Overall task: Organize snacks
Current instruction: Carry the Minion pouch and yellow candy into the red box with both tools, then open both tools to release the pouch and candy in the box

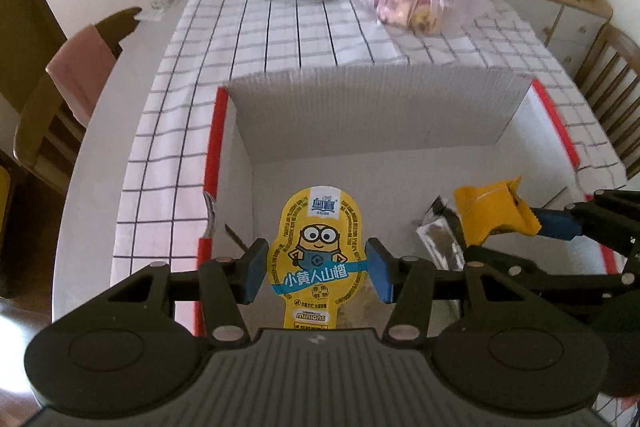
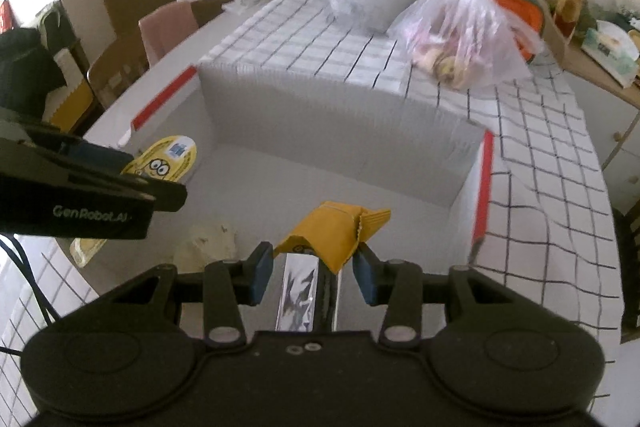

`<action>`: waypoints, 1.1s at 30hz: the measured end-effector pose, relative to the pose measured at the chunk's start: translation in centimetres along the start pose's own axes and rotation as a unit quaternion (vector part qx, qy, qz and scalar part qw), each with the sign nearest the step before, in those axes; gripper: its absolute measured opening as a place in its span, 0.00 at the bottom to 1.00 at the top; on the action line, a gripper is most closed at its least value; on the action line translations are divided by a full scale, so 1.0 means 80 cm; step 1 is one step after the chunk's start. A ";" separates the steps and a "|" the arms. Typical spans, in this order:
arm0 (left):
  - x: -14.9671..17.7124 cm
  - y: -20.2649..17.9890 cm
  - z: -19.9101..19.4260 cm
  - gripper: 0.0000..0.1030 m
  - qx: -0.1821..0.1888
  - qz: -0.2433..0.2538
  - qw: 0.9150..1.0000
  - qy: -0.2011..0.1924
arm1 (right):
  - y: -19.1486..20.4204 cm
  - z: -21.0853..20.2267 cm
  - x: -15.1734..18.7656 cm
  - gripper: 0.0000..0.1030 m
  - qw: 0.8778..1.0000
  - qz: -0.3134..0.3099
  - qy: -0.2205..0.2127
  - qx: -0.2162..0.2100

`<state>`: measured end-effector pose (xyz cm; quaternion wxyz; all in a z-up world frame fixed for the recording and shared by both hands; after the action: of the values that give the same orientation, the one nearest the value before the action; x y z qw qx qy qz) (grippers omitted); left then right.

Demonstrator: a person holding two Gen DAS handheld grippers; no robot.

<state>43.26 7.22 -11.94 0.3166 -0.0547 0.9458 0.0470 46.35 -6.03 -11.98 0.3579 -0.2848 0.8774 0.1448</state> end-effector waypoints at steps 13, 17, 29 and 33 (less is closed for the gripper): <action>0.020 -0.005 0.030 0.51 -0.012 0.013 0.999 0.038 | 0.016 0.023 0.023 0.39 0.999 -0.039 0.034 -0.010; 0.018 -0.002 0.026 0.51 -0.012 0.001 0.999 0.036 | 0.015 0.020 0.022 0.42 0.999 -0.035 0.032 -0.007; 0.016 -0.002 -0.031 0.58 0.012 -0.010 1.000 -0.011 | 0.010 -0.031 0.006 0.54 1.000 -0.006 -0.005 -0.002; 0.020 -0.002 -0.056 0.58 0.013 -0.006 0.999 -0.029 | 0.013 -0.054 0.003 0.60 1.000 -0.001 -0.021 -0.001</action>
<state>39.37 6.36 -9.33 0.3451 -0.0549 0.9363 0.0347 43.22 -7.28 -9.04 0.3762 -0.2831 0.8692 0.1512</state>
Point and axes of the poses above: each gripper's, at about its wrist camera, not at the fingertips, and z roughly the way its jaws point, y to its left, x to its underside, the point moved 4 cm from there along z, roughly the way its jaws point, and after that the axes turned 10 degrees about -y, right-handed, at the moved point
